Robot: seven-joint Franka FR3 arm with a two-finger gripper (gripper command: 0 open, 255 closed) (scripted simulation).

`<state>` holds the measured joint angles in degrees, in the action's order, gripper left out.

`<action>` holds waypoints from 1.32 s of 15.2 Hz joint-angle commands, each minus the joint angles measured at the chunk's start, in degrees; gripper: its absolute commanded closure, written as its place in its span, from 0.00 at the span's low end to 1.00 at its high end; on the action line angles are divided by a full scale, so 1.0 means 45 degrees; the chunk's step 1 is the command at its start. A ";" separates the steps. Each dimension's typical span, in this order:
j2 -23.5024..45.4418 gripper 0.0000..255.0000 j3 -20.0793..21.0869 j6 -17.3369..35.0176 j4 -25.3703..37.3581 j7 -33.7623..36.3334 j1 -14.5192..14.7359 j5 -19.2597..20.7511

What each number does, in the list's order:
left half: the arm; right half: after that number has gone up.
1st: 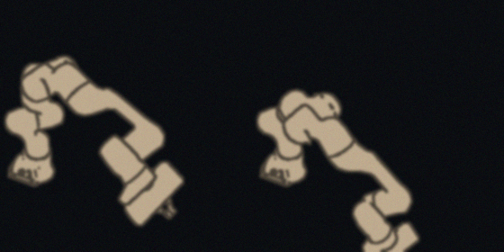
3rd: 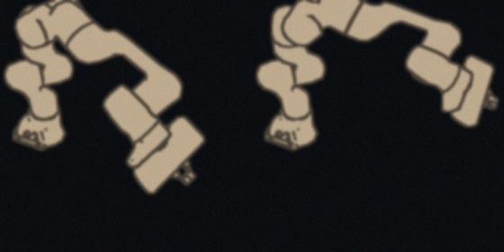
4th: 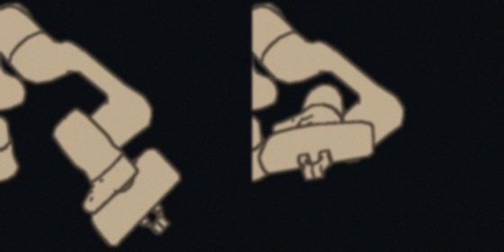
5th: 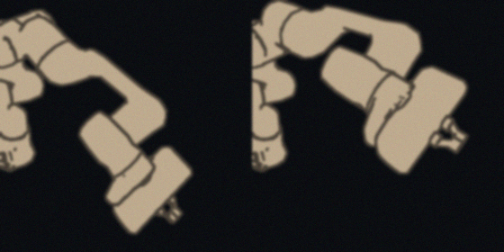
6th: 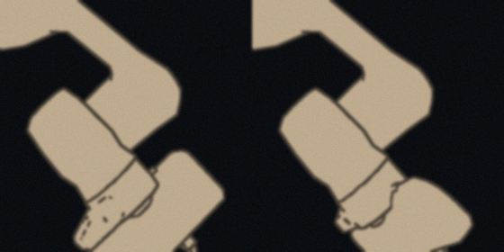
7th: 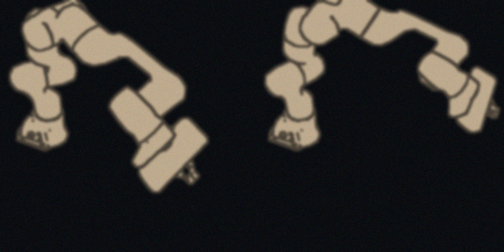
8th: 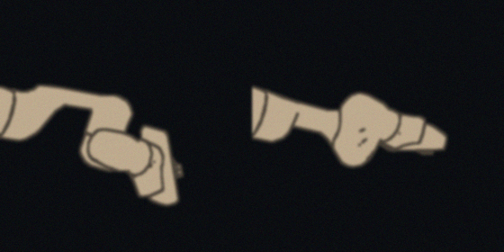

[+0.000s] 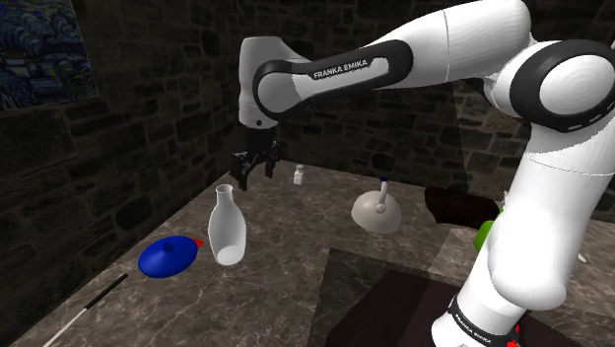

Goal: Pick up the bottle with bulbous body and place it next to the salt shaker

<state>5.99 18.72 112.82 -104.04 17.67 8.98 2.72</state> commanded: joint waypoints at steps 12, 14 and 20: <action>0.3266 0.00 0.0094 0.0934 0.2292 0.1107 0.0880 0.1350; 0.3300 0.00 0.0087 0.1017 0.2242 0.1117 0.0882 0.1365; 0.3301 0.00 0.0087 0.1014 0.2244 0.1117 0.0883 0.1365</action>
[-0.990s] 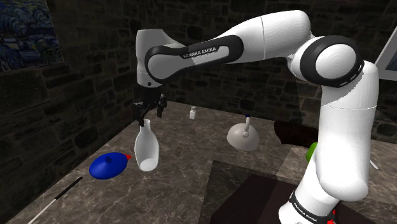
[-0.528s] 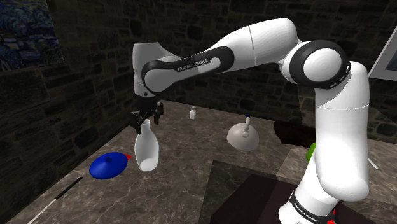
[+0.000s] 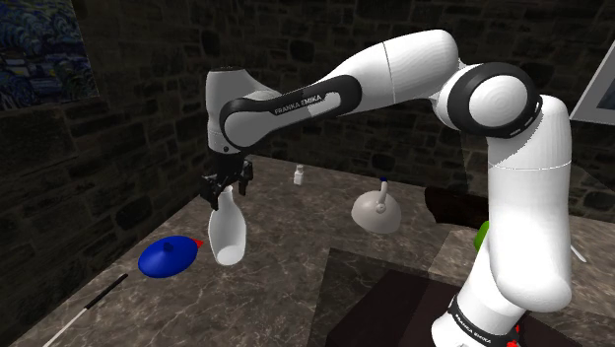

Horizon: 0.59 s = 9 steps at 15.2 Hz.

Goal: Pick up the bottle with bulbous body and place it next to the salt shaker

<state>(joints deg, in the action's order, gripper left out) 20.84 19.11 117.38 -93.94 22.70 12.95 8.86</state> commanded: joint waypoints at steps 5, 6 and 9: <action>0.0000 1.00 0.0000 0.0000 0.0000 0.0000 0.0000 0.0000; 0.0002 1.00 0.0000 -0.0001 0.0002 0.0000 0.0000 0.0000; 0.0002 1.00 0.0000 -0.0001 0.0003 0.0001 0.0001 0.0001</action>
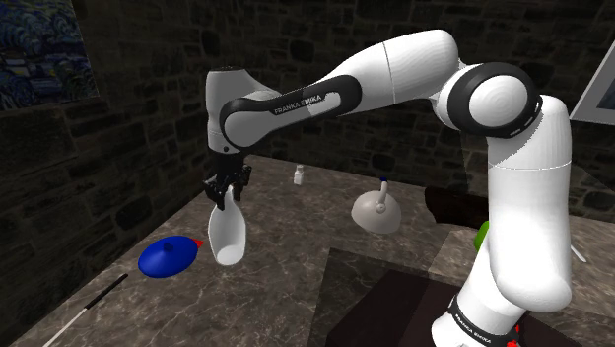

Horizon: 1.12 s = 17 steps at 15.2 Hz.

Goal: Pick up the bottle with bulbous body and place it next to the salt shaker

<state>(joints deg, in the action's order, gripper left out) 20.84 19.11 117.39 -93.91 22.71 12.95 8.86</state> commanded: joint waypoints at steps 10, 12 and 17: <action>-0.0294 1.00 0.0067 -0.1239 0.0958 -0.0128 0.0005 -0.0155; -0.0340 1.00 0.0080 -0.1561 0.1238 -0.0154 0.0013 -0.0182; -0.0402 1.00 0.0107 -0.2387 0.2008 -0.0209 0.0049 -0.0227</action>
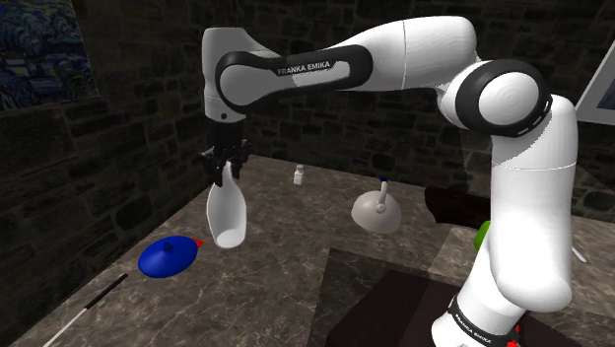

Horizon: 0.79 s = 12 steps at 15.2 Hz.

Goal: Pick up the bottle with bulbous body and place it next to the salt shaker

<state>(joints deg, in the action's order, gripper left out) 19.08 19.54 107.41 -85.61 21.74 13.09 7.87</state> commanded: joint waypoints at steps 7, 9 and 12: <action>0.0044 1.00 0.0039 -0.1393 0.1442 -0.0047 0.0111 -0.0012; 0.0094 1.00 0.0045 -0.1759 0.1858 -0.0057 0.0149 0.0000; 0.0202 1.00 0.0053 -0.2328 0.2532 -0.0070 0.0217 0.0030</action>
<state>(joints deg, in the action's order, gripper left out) 19.83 19.78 97.80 -75.23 21.45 13.97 7.95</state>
